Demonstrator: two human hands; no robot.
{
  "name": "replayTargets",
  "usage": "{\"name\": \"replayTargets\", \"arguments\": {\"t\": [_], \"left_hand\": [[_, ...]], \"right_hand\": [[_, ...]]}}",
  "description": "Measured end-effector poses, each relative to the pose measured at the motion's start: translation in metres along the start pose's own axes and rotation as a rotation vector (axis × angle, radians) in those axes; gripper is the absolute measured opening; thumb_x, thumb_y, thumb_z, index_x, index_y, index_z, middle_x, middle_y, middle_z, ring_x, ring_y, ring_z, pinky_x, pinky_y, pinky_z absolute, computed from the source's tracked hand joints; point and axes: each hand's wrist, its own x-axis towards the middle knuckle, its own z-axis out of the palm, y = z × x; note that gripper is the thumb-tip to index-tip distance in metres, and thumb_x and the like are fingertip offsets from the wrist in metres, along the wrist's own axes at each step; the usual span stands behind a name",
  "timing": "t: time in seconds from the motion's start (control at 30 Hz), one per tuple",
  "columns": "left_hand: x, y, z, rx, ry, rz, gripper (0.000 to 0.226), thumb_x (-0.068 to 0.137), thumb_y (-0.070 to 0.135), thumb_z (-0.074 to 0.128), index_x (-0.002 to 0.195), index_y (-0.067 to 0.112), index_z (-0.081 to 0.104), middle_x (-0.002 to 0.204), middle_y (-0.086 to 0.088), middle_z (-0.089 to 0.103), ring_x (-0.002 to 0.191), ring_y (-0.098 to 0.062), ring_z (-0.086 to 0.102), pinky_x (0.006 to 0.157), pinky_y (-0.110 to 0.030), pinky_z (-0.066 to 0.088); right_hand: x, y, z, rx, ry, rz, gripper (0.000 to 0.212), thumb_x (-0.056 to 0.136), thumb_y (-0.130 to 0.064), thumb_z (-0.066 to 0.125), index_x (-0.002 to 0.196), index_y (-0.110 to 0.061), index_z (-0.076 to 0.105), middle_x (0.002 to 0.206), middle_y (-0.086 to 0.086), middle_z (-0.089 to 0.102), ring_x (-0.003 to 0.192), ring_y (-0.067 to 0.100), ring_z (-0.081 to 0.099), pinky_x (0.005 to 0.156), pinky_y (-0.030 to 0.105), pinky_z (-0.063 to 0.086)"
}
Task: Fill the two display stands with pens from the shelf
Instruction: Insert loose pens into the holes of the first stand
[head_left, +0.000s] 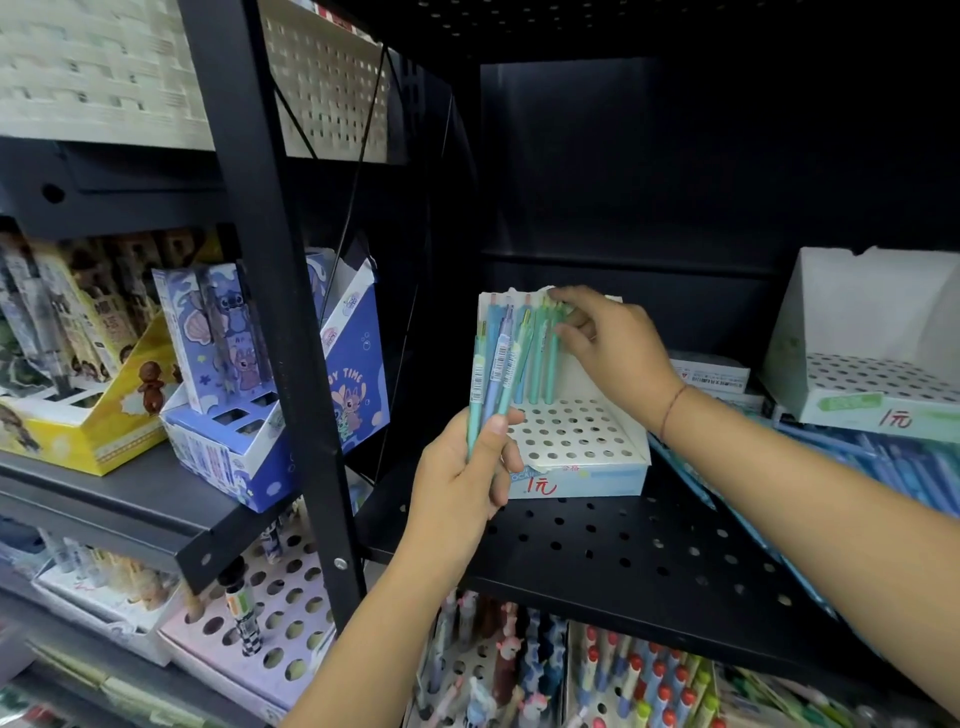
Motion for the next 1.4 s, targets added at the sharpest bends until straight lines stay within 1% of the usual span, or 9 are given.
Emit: {"name": "replayTargets", "arguments": {"t": [0.1,0.17,0.27,0.37,0.5,0.6,0.8,0.97,1.4], "left_hand": [[0.0,0.0,0.0,0.002,-0.005,0.002,0.023,0.101,0.027,0.042,0.105,0.022,0.064,0.07,0.0,0.055,0.051,-0.011,0.04,0.046,-0.026,0.032],[0.0,-0.001,-0.001,0.003,-0.005,0.001,0.023,0.101,0.027,0.042,0.105,0.023,0.064,0.07,0.0,0.056,0.05,-0.011,0.04,0.046,-0.026,0.032],[0.001,-0.001,0.0,0.002,-0.012,0.003,0.023,0.101,0.027,0.041,0.106,0.023,0.064,0.069,0.001,0.057,0.05,-0.011,0.041,0.045,-0.027,0.032],[0.0,-0.001,0.0,0.003,-0.023,0.008,0.023,0.101,0.027,0.042,0.107,0.022,0.063,0.068,0.001,0.057,0.05,-0.011,0.041,0.045,-0.027,0.033],[0.0,0.0,0.0,0.002,-0.043,0.003,0.025,0.101,0.027,0.041,0.11,0.019,0.063,0.069,0.0,0.062,0.051,-0.012,0.047,0.046,-0.023,0.041],[0.0,0.0,0.0,-0.024,-0.044,-0.017,0.026,0.1,0.026,0.041,0.112,0.017,0.062,0.072,-0.002,0.063,0.052,-0.013,0.05,0.046,-0.023,0.043],[0.001,-0.001,0.0,-0.036,-0.036,-0.016,0.023,0.1,0.025,0.041,0.107,0.021,0.063,0.072,-0.006,0.062,0.052,-0.014,0.051,0.046,-0.023,0.043],[0.0,-0.002,0.0,-0.028,-0.038,-0.022,0.024,0.101,0.024,0.041,0.107,0.021,0.063,0.071,-0.005,0.062,0.052,-0.014,0.051,0.047,-0.023,0.044],[0.001,-0.001,-0.001,0.031,-0.031,0.02,0.024,0.101,0.026,0.041,0.11,0.022,0.064,0.064,0.004,0.056,0.046,-0.008,0.035,0.051,-0.017,0.036]], "right_hand": [[-0.002,-0.007,-0.006,-0.044,0.079,-0.024,0.033,0.093,-0.017,0.059,0.126,-0.015,0.061,0.102,0.002,0.059,0.081,0.013,0.057,0.081,0.028,0.05],[-0.007,-0.021,-0.013,0.109,0.099,-0.019,0.029,0.092,-0.02,0.06,0.121,-0.017,0.062,0.098,0.002,0.06,0.077,0.009,0.057,0.074,0.018,0.048],[-0.019,-0.047,-0.024,0.489,-0.155,0.065,0.023,0.095,-0.024,0.057,0.116,-0.018,0.061,0.094,0.001,0.067,0.074,0.007,0.063,0.066,0.019,0.05],[-0.029,-0.057,-0.021,0.631,-0.318,0.096,0.021,0.093,-0.017,0.059,0.114,-0.016,0.062,0.088,0.002,0.071,0.073,0.011,0.065,0.063,0.023,0.051],[-0.031,-0.056,-0.022,0.678,-0.25,0.122,0.023,0.09,-0.005,0.062,0.109,-0.017,0.062,0.073,0.006,0.067,0.067,0.014,0.064,0.061,0.023,0.053],[-0.016,-0.048,-0.038,0.705,-0.072,0.152,0.025,0.089,-0.003,0.062,0.113,-0.01,0.058,0.07,0.007,0.066,0.063,0.013,0.064,0.059,0.023,0.055],[0.005,-0.012,-0.056,0.396,0.23,0.142,0.028,0.091,-0.01,0.061,0.112,-0.018,0.045,0.072,0.008,0.063,0.068,0.016,0.065,0.066,0.029,0.058],[0.001,0.005,-0.031,0.081,0.15,0.076,0.031,0.09,-0.014,0.063,0.117,-0.017,0.047,0.071,-0.003,0.057,0.066,0.003,0.053,0.068,0.028,0.048],[0.0,-0.002,-0.014,-0.127,0.014,-0.008,0.026,0.092,-0.018,0.059,0.117,-0.013,0.053,0.088,-0.001,0.062,0.08,0.021,0.062,0.075,0.04,0.053]]}}
